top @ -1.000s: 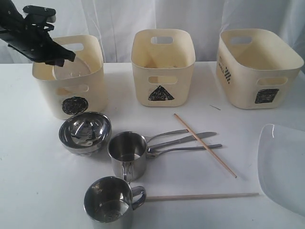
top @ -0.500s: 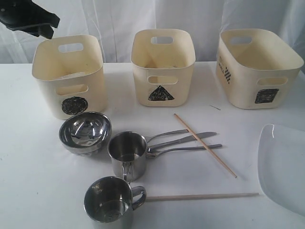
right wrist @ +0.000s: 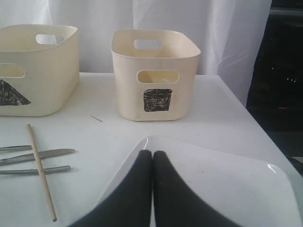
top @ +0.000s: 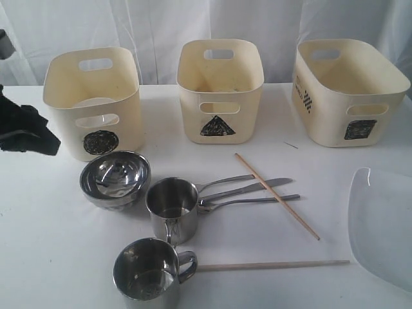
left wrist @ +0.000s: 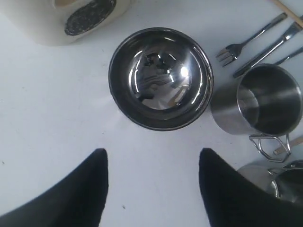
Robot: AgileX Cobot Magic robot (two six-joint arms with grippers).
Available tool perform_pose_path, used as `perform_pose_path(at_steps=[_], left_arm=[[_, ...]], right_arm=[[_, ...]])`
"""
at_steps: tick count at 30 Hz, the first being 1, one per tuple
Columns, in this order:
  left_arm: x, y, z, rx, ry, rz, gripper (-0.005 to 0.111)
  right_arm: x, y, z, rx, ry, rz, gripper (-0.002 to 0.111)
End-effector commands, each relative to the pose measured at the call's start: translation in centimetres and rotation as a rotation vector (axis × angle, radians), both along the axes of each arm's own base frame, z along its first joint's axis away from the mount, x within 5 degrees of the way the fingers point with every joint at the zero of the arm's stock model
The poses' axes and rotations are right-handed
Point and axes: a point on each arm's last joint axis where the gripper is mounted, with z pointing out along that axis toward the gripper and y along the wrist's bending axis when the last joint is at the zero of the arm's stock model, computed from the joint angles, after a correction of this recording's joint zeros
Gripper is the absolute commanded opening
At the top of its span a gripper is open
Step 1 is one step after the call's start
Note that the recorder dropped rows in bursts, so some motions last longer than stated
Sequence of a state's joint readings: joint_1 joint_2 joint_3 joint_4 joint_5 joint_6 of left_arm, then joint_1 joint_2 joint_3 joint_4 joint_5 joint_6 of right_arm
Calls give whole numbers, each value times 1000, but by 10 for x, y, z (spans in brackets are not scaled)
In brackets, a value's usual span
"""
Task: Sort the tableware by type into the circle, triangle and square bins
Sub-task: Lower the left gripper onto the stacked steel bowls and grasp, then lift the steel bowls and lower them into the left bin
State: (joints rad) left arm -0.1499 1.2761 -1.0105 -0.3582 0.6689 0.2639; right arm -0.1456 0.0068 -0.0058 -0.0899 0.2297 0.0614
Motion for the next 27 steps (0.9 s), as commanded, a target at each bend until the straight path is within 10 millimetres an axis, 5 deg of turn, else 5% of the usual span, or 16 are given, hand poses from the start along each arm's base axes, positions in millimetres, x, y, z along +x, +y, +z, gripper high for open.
perform_pose_path(at_steps=[1,10,27], left_arm=[[2,-16,-21,-14,12,-38,62],[42,-28,-71,57,8,-22,62],[78,-27,-132,153,-14,27,70]], right_arm=[[0,0,-1,-6,-10,-4,0],[0,0,-1,-6,-8,-4,0],[0,0,-1,-6,-8,-4,0]])
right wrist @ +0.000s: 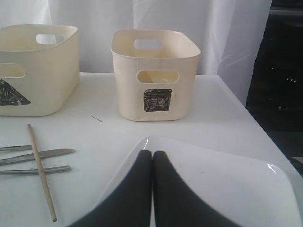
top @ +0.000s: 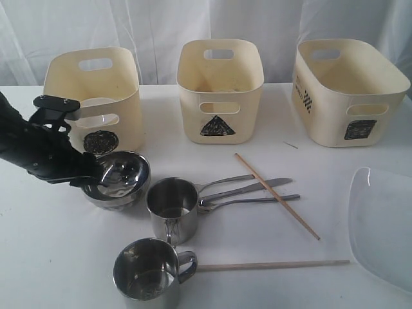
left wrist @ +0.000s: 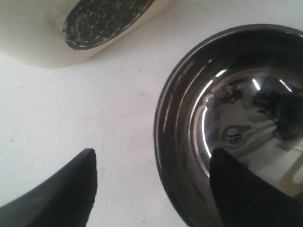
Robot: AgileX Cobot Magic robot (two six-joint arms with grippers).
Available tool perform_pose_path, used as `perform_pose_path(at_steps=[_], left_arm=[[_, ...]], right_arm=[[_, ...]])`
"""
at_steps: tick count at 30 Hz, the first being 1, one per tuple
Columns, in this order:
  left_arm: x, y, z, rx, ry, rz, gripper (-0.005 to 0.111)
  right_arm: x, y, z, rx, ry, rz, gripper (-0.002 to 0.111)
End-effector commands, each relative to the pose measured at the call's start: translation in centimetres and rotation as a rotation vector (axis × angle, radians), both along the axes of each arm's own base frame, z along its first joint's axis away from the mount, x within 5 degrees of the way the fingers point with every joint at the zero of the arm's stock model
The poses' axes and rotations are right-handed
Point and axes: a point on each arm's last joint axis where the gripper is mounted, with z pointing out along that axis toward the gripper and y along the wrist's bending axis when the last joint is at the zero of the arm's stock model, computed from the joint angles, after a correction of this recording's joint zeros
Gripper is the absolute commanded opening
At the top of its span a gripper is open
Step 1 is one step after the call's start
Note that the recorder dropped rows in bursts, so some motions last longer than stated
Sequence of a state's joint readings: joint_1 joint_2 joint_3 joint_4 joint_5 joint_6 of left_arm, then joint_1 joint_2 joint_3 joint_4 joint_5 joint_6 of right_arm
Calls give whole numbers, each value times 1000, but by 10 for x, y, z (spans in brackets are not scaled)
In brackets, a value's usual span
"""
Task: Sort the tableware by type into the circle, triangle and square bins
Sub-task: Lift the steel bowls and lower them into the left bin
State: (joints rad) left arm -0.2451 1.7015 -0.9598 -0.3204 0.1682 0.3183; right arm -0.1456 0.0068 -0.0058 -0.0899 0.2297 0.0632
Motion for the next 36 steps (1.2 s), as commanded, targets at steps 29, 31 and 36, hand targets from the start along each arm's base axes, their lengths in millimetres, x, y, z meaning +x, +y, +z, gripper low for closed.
perform_pose_path(at_steps=[29,31,36], left_arm=[[-6,-1,13,-29,-6,18,0],[-13,0,28,-42,-21,7,0],[-29,2,62,-68,-82,-14,0]], right_arm=[[0,0,-1,-7,-8,-4,0],[0,0,-1,-1,-9,-5,0],[0,0,-1,32,-14,-10,0]])
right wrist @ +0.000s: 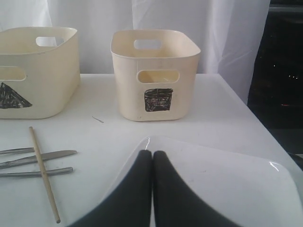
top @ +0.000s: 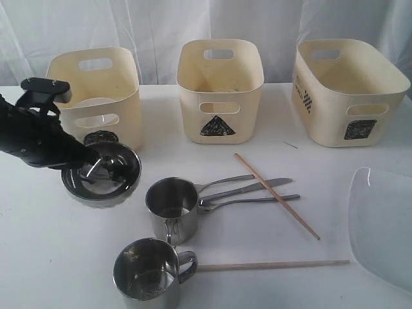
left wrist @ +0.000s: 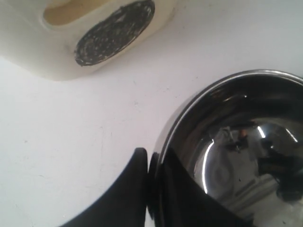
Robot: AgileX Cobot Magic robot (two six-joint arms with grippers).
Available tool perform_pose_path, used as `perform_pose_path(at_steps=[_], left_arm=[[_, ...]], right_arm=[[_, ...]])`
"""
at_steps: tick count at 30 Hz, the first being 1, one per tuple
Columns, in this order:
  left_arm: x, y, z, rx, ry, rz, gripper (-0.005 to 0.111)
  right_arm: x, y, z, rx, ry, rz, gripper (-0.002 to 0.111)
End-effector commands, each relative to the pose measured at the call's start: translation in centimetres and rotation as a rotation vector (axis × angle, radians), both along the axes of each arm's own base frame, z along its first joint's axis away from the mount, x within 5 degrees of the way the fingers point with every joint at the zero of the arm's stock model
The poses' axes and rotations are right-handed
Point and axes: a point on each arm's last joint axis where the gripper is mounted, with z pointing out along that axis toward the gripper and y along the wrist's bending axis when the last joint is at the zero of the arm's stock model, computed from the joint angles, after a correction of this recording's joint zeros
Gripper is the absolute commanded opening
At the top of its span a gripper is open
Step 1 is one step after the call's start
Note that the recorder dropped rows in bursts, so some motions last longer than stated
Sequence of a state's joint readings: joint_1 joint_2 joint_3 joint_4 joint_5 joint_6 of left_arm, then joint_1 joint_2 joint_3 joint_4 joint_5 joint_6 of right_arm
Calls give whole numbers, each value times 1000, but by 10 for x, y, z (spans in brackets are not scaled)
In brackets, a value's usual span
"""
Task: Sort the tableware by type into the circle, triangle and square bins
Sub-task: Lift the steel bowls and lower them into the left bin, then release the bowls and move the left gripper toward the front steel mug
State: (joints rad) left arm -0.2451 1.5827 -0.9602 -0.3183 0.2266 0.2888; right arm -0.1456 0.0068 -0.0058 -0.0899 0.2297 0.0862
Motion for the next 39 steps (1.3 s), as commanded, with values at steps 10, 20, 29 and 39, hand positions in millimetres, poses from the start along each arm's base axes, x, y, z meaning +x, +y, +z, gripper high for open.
perform_pose_path(at_steps=[10,20,29,39], left_arm=[[-19,7,116,-7,-379,-60,0],[58,27,143,-3,-447,72,0],[120,36,82,26,-308,104,0],[149,33,47,35,-271,110,0]], right_arm=[[0,0,-1,10,-11,-6,0],[0,0,-1,10,-11,-6,0],[0,0,-1,10,-11,-6,0],[0,0,-1,10,-11,-6,0]])
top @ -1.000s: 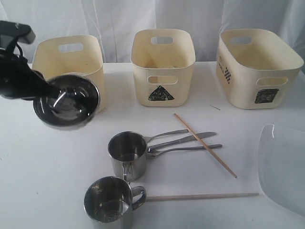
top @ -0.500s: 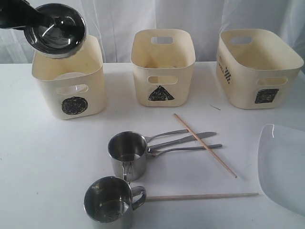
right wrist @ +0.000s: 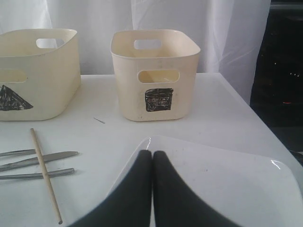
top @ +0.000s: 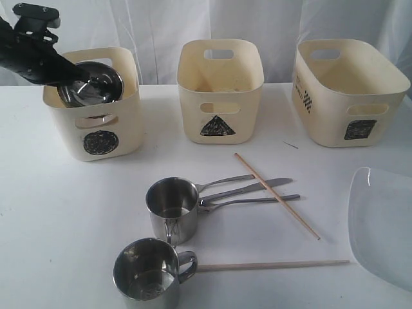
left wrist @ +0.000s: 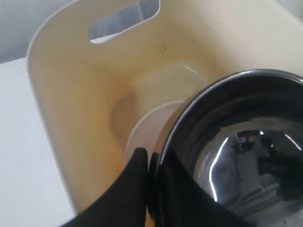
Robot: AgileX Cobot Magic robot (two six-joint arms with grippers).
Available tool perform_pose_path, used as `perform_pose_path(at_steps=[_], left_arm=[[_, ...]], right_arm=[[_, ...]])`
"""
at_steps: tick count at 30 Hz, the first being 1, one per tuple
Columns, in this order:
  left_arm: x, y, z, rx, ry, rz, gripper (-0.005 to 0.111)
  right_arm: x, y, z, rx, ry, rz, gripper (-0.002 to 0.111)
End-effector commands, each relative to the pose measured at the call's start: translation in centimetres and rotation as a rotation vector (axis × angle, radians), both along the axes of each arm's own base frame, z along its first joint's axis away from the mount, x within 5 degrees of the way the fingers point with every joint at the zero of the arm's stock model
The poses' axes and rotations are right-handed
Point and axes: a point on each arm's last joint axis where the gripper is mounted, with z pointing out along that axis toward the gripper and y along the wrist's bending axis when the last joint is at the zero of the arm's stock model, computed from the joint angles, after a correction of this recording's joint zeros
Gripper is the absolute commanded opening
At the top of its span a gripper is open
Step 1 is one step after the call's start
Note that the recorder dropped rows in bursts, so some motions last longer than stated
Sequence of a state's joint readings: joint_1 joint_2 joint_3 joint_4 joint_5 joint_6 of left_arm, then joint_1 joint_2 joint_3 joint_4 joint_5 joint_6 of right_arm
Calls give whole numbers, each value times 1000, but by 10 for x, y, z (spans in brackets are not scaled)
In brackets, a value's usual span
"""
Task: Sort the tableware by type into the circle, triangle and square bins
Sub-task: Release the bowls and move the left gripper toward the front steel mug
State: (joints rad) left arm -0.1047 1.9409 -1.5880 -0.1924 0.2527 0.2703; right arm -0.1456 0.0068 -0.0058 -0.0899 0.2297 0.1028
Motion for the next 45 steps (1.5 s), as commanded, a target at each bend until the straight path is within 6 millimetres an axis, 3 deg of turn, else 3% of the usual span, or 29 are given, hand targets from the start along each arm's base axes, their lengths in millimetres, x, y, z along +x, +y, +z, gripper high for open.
perform_pose_path(at_steps=[1,5,11,12,16,19,22,25,30,35,43,45], left_arm=[[6,0,2,-22,-13,12,0],[6,0,6,-23,-20,11,6],[3,-1,5,-28,19,7,47],[2,-1,5,-44,38,17,50],[-11,-3,16,-85,110,30,47],[-30,-11,39,-55,131,-53,40],[-54,-24,60,-16,170,-174,32],[-83,-38,80,-32,202,-248,31],[-124,-58,94,-46,242,-345,31],[-159,-73,83,-33,325,-424,31],[-192,-91,23,-31,529,-495,31],[-202,-99,11,-38,572,-539,36]], right_arm=[[0,0,-1,-6,-8,-4,0],[0,0,-1,-6,-8,-4,0],[0,0,-1,-6,-8,-4,0],[0,0,-1,-6,-8,-4,0],[0,0,-1,-6,-8,-4,0],[0,0,-1,-6,-8,-4,0],[0,0,-1,-6,-8,-4,0],[0,0,-1,-6,-8,-4,0],[0,0,-1,-6,-8,-4,0],[0,0,-1,-6,-8,-4,0],[0,0,-1,-6,-8,-4,0],[0,0,-1,-6,-8,-4,0]])
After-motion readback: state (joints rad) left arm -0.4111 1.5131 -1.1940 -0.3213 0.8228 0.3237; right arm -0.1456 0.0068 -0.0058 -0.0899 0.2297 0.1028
